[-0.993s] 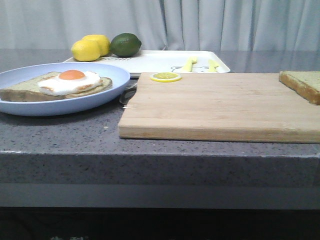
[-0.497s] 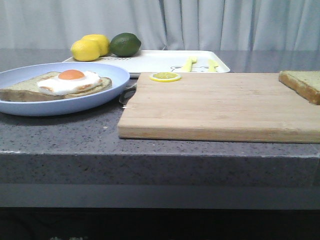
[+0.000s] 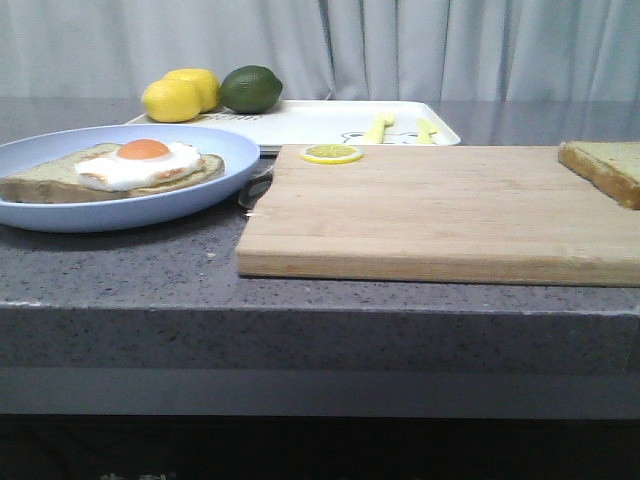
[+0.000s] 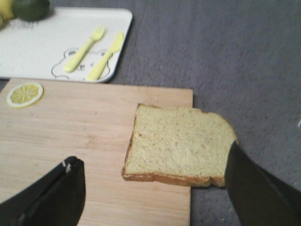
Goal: Place bread and move sandwich to tray
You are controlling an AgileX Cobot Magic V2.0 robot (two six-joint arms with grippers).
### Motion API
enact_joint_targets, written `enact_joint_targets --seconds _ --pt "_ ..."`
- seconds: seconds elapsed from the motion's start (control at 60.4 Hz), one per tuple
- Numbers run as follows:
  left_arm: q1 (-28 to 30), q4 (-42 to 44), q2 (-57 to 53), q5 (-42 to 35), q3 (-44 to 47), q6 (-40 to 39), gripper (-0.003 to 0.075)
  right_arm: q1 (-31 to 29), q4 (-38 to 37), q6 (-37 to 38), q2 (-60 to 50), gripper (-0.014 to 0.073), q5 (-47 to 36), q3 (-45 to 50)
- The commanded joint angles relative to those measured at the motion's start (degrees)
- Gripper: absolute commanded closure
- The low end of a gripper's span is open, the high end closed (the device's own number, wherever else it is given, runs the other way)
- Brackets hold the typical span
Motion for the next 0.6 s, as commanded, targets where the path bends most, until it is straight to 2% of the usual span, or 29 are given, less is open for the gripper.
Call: enact_joint_targets --seconds 0.0,0.132,0.331,0.43,0.579 --pt "0.2 0.0 0.6 -5.2 -2.1 -0.5 0.0134 -1.4 0.5 0.2 7.5 -0.0022 3.5 -8.0" --pt "0.2 0.0 0.6 -5.2 -2.1 -0.5 0.0134 -5.8 1.3 0.2 18.5 -0.0022 11.7 -16.2" --pt "0.2 0.0 0.6 -5.2 -2.1 -0.5 0.0134 -12.3 3.8 0.2 31.3 -0.0022 13.2 -23.4" --pt "0.2 0.0 0.6 -5.2 -2.1 -0.5 0.0134 -17.7 7.4 -1.1 36.1 -0.0022 15.4 -26.9" --pt "0.2 0.0 0.6 -5.2 -2.1 -0.5 0.0134 -23.1 15.9 -8.0 43.0 -0.0022 22.7 -31.4"
